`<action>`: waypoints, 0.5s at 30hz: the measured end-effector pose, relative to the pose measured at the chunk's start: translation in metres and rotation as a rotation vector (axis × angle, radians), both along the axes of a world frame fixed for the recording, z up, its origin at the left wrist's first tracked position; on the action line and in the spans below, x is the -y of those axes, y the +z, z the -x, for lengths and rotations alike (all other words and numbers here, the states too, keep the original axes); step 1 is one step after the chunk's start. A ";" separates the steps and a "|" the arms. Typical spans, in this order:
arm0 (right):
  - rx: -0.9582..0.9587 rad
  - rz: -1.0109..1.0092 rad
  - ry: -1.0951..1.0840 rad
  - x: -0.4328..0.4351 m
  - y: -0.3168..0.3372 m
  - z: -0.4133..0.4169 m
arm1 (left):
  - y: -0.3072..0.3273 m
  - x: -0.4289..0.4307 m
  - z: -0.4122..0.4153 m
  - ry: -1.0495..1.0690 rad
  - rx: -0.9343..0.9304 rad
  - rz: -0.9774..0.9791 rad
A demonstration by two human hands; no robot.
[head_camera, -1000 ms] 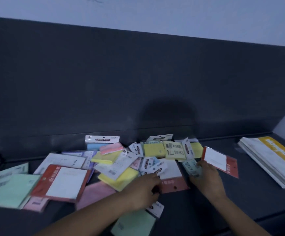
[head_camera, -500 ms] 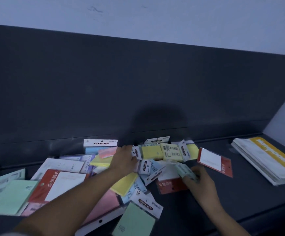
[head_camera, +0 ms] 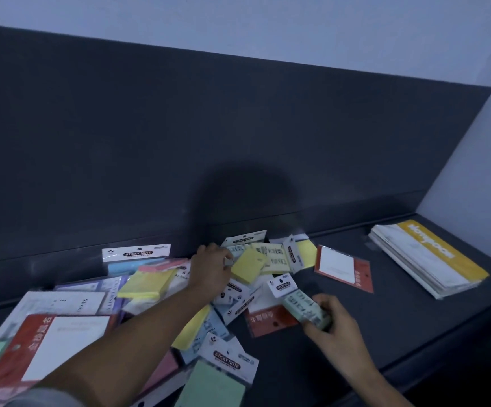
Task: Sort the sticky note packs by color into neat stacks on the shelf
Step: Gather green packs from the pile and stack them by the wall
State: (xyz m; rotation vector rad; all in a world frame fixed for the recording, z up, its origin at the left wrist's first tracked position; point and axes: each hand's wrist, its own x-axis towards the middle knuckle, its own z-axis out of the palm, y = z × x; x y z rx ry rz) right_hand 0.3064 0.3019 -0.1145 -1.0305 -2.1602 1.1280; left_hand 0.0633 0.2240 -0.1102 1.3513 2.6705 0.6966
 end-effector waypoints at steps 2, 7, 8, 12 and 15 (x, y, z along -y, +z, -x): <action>-0.008 0.004 0.014 0.000 0.000 0.004 | -0.002 -0.005 0.007 0.016 0.089 0.088; -0.016 0.009 0.035 0.001 -0.002 0.011 | 0.006 -0.011 0.018 0.054 0.410 0.154; -0.018 0.007 0.038 0.001 -0.002 0.012 | 0.007 -0.012 0.020 0.076 0.427 0.193; -0.037 0.020 0.035 -0.001 -0.002 0.013 | 0.009 -0.011 0.023 0.115 0.583 0.171; -0.100 0.089 0.007 -0.004 -0.002 0.014 | 0.015 -0.006 0.016 0.124 0.532 -0.053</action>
